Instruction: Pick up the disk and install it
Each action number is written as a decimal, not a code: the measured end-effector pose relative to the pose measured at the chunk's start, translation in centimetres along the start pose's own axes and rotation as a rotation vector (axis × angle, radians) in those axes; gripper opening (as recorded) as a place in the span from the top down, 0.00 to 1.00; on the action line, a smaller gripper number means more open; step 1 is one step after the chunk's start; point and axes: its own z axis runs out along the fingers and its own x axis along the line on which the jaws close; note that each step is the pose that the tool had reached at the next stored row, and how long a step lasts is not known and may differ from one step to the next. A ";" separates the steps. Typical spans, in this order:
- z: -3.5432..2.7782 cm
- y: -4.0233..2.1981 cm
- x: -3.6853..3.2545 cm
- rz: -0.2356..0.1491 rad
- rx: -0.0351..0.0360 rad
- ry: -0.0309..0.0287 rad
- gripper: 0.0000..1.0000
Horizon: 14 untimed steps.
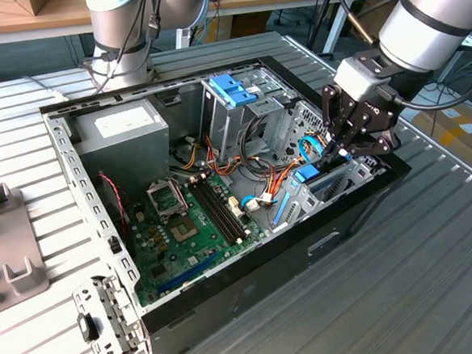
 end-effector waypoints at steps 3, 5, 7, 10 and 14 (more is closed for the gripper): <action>0.09 0.01 0.01 0.000 0.0000 0.0000 0.84; 0.15 0.01 0.02 0.000 0.0000 0.0000 0.84; 0.19 0.01 0.03 0.000 0.0001 -0.0001 0.84; 0.19 0.01 0.03 0.000 0.0000 -0.0001 0.84; -0.02 -0.01 0.00 0.000 0.0001 -0.0008 0.84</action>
